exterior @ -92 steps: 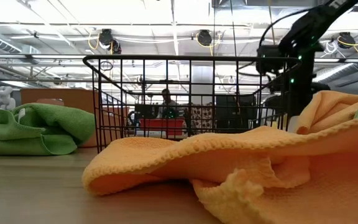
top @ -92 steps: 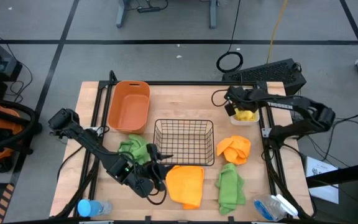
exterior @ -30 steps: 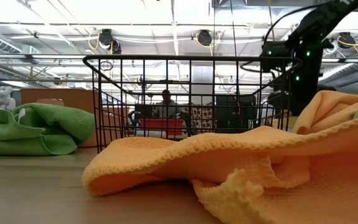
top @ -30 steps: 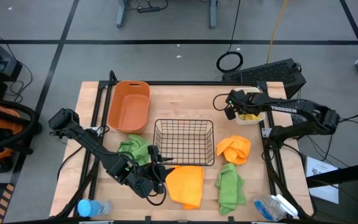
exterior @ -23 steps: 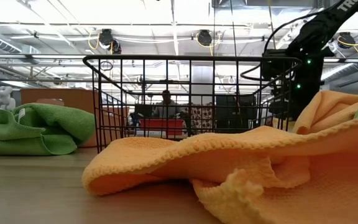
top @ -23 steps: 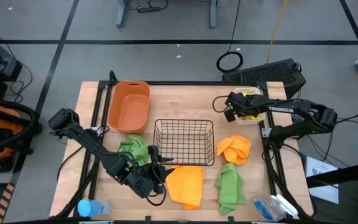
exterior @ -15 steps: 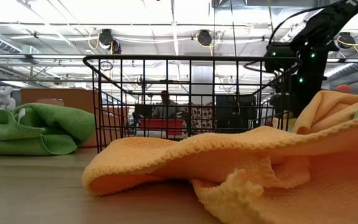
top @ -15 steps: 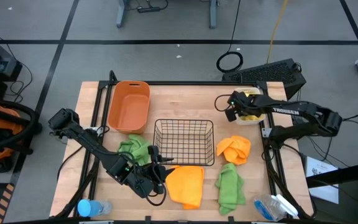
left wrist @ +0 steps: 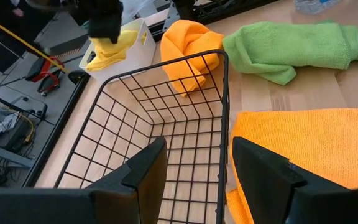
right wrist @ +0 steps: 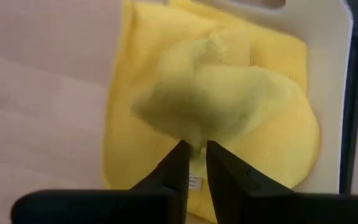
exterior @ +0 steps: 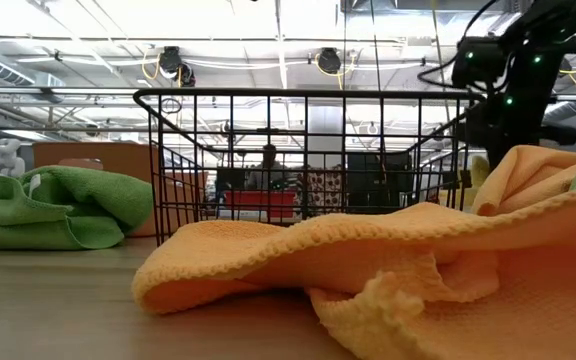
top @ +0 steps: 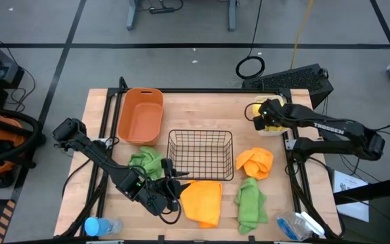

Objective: Sort microfiber towel by color & place in baskets
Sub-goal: Put the yellow microfiber towel into the white bin

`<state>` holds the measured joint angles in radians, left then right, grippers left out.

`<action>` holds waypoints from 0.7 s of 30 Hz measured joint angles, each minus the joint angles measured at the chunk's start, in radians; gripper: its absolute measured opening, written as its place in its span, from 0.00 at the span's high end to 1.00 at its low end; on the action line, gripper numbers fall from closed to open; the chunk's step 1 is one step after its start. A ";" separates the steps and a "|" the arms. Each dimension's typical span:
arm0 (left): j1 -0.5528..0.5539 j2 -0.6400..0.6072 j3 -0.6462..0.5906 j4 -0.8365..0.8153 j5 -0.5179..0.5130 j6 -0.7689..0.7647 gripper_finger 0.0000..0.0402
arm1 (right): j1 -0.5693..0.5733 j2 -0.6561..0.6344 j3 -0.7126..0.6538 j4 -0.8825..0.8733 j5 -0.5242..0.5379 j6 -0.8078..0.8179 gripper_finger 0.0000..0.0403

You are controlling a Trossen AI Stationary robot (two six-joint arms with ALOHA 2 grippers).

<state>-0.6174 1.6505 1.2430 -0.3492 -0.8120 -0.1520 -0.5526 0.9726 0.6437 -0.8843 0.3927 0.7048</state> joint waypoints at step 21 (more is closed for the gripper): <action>0.001 0.000 0.000 0.001 0.000 0.007 0.53 | -0.009 0.085 0.000 0.337 0.004 -0.173 0.88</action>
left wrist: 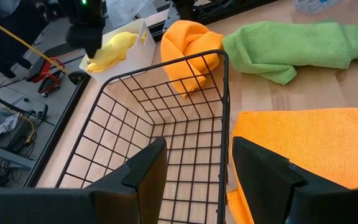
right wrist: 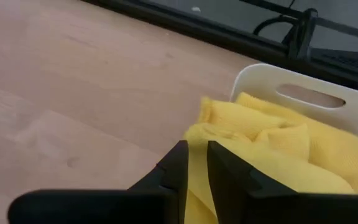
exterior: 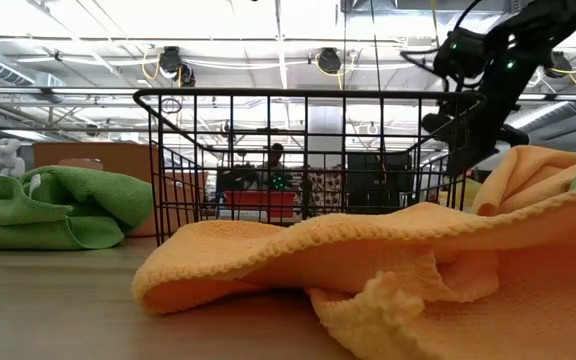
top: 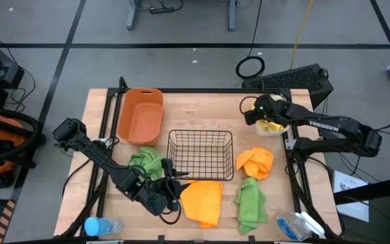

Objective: Sort microfiber towel by color & place in baskets
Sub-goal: Put the yellow microfiber towel into the white bin

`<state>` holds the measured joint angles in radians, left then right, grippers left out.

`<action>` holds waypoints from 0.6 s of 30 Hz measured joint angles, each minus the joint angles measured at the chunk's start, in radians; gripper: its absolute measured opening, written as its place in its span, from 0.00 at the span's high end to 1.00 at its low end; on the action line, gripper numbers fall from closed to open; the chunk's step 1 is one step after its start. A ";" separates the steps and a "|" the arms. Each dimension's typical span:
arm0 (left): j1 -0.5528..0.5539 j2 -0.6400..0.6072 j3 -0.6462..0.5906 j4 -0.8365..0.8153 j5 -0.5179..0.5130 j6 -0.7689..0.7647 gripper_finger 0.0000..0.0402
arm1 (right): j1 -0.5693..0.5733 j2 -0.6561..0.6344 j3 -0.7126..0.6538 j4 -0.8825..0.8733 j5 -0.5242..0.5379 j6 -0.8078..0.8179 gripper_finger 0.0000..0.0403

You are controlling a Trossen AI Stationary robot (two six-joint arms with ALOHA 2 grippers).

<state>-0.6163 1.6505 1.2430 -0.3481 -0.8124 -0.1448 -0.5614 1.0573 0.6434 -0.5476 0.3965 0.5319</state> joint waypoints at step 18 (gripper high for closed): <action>0.000 0.000 0.000 -0.001 0.000 -0.003 0.53 | -0.122 0.279 0.000 -0.019 0.024 -0.039 1.00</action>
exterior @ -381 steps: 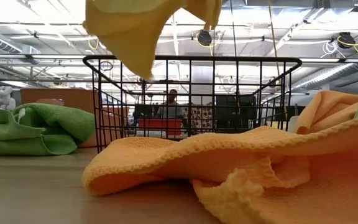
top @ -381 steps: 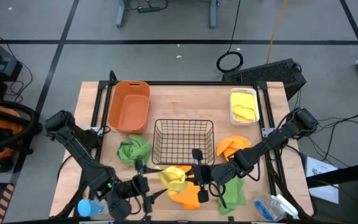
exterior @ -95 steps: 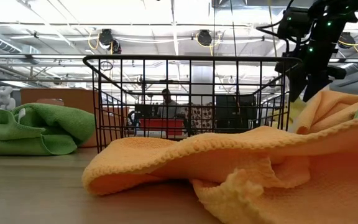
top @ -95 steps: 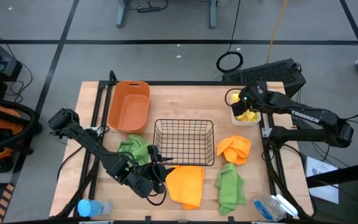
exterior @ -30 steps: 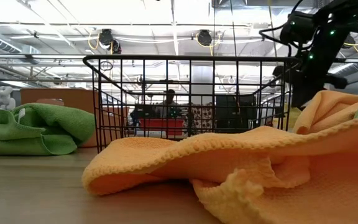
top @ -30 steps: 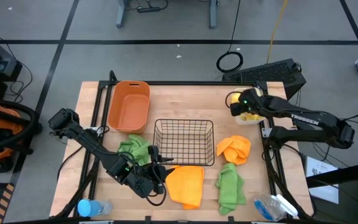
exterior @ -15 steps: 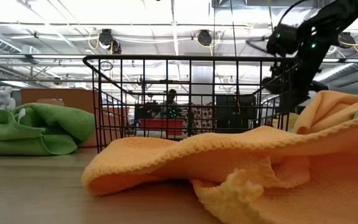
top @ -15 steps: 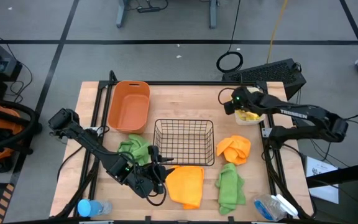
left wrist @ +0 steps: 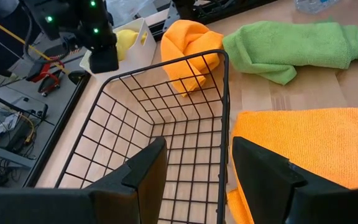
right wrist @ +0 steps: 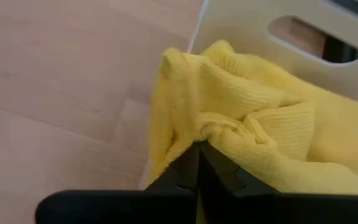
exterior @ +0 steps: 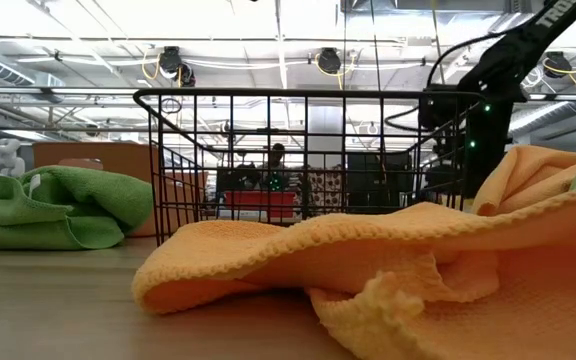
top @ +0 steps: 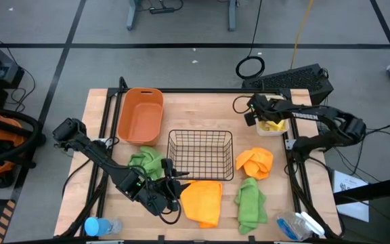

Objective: Sort microfiber towel by color & place in baskets
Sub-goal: Put the yellow microfiber towel into the white bin

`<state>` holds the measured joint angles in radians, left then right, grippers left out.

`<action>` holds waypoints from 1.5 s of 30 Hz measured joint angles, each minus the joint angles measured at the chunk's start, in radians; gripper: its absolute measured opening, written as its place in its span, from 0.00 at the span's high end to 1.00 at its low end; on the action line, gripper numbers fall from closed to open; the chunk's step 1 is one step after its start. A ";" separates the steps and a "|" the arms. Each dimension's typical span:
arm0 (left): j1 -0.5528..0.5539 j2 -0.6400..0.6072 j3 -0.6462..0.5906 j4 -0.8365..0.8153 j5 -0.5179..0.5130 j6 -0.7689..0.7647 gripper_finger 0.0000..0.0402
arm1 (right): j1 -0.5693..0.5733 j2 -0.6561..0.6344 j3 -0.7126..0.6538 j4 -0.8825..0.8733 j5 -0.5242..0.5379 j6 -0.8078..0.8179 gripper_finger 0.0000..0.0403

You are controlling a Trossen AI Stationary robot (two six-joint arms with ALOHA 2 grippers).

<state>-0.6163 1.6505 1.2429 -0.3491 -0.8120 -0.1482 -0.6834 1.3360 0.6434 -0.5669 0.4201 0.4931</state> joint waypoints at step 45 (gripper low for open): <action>0.000 0.000 0.000 0.000 0.031 -0.001 0.53 | -0.019 -0.108 0.000 0.040 -0.051 -0.088 1.00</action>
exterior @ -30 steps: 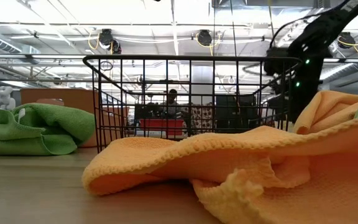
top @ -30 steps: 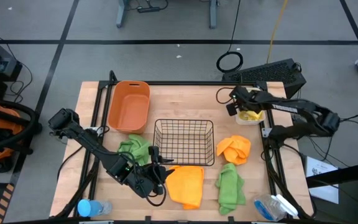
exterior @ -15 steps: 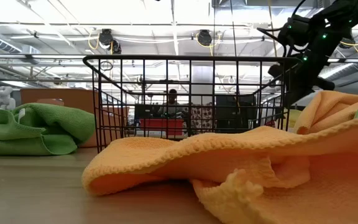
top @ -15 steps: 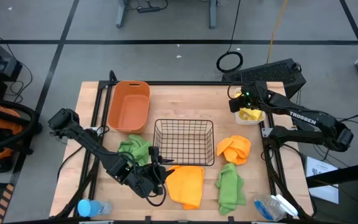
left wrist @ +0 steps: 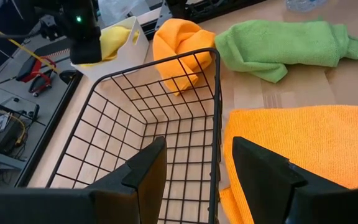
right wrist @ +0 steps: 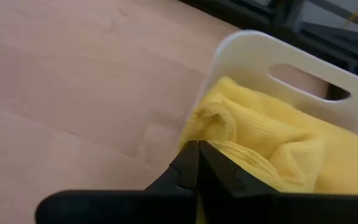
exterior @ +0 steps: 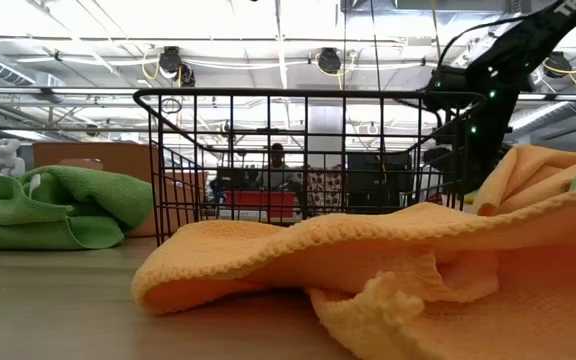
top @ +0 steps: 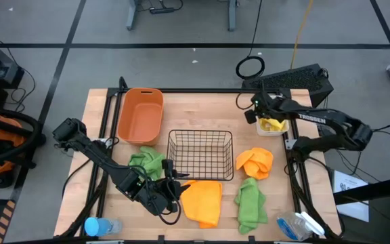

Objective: Sort microfiber towel by color & place in baskets
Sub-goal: Put the yellow microfiber towel into the white bin

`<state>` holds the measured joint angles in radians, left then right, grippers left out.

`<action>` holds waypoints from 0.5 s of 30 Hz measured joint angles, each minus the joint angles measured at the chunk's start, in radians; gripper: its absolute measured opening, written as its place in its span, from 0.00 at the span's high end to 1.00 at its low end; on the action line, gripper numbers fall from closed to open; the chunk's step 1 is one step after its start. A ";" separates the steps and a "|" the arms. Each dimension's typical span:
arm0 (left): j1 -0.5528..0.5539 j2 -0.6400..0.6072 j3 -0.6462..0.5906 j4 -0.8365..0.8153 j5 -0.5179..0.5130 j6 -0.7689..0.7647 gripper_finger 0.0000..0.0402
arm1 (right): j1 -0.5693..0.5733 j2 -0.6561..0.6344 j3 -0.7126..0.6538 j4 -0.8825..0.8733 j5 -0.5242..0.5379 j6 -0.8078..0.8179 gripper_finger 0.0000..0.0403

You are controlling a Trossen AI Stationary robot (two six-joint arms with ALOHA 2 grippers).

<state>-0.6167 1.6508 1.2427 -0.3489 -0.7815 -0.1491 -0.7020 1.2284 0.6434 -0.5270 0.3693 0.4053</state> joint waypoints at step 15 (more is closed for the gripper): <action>0.000 0.000 0.000 -0.002 0.000 0.000 0.53 | -0.032 0.113 0.000 0.001 -0.009 -0.007 1.00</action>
<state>-0.6167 1.6508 1.2427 -0.3504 -0.7811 -0.1493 -0.7339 1.3416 0.6434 -0.5260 0.3603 0.3985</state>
